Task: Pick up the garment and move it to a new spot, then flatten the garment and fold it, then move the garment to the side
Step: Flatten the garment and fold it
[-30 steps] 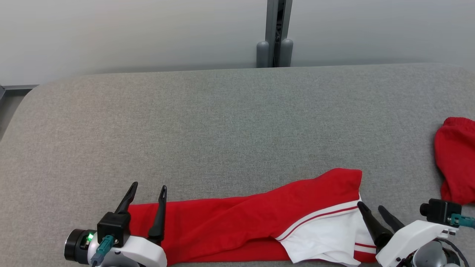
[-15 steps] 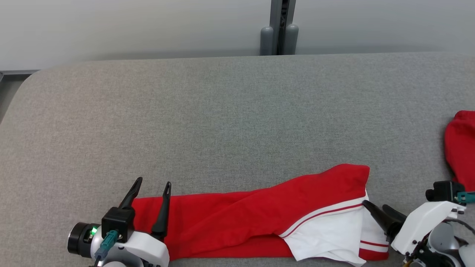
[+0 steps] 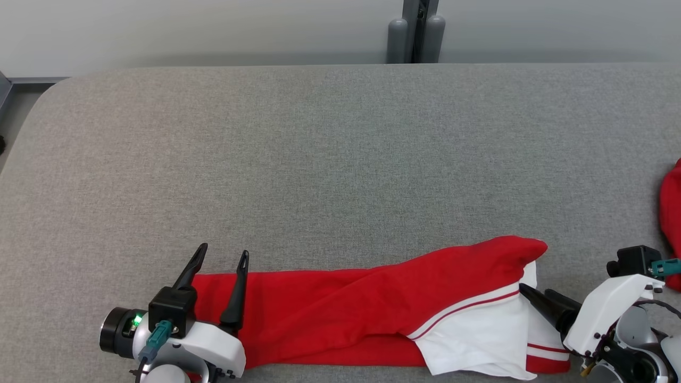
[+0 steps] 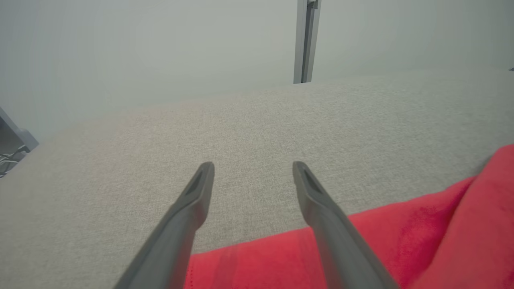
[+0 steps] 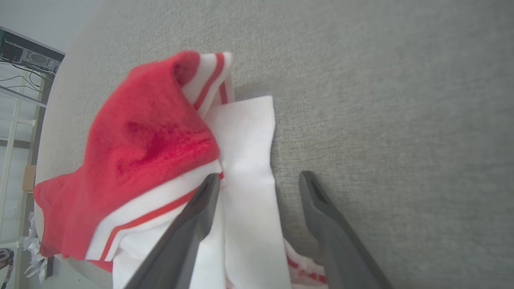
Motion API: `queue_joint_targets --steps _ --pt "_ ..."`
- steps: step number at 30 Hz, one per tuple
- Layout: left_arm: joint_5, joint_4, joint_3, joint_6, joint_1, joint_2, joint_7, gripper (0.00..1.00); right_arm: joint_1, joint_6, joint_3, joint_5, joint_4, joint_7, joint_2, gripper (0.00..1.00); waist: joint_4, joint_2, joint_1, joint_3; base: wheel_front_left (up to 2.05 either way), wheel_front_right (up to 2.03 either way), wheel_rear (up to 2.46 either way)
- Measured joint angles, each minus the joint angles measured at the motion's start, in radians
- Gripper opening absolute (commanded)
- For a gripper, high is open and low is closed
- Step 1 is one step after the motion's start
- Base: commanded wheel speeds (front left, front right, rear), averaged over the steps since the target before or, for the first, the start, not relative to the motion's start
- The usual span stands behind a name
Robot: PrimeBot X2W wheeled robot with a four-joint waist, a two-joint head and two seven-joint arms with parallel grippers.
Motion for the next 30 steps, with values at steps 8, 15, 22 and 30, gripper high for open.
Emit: queue_joint_targets --steps 8,15,22,30 --pt "0.007 0.008 0.006 -0.001 0.001 -0.003 0.000 1.00 0.013 0.000 0.050 0.024 -0.016 -0.020 -0.031 1.00 -0.003 0.0000 0.0000 -0.011 0.00 0.00 0.00" --pt "0.009 0.010 0.012 -0.001 0.006 -0.006 0.000 1.00 0.036 0.000 0.060 0.023 -0.039 -0.046 -0.050 1.00 -0.009 0.0000 0.0000 -0.017 0.00 0.00 0.00" --pt "0.017 0.014 0.014 -0.002 0.006 -0.007 0.000 1.00 0.046 0.000 0.077 0.036 -0.082 -0.073 -0.061 1.00 -0.012 0.0000 0.0000 -0.015 0.00 0.00 0.00" --pt "0.020 0.018 0.018 -0.002 0.006 -0.006 0.000 1.00 0.052 0.000 0.096 0.051 -0.101 -0.098 -0.081 1.00 -0.010 0.0000 0.0000 -0.019 0.00 0.00 0.00"
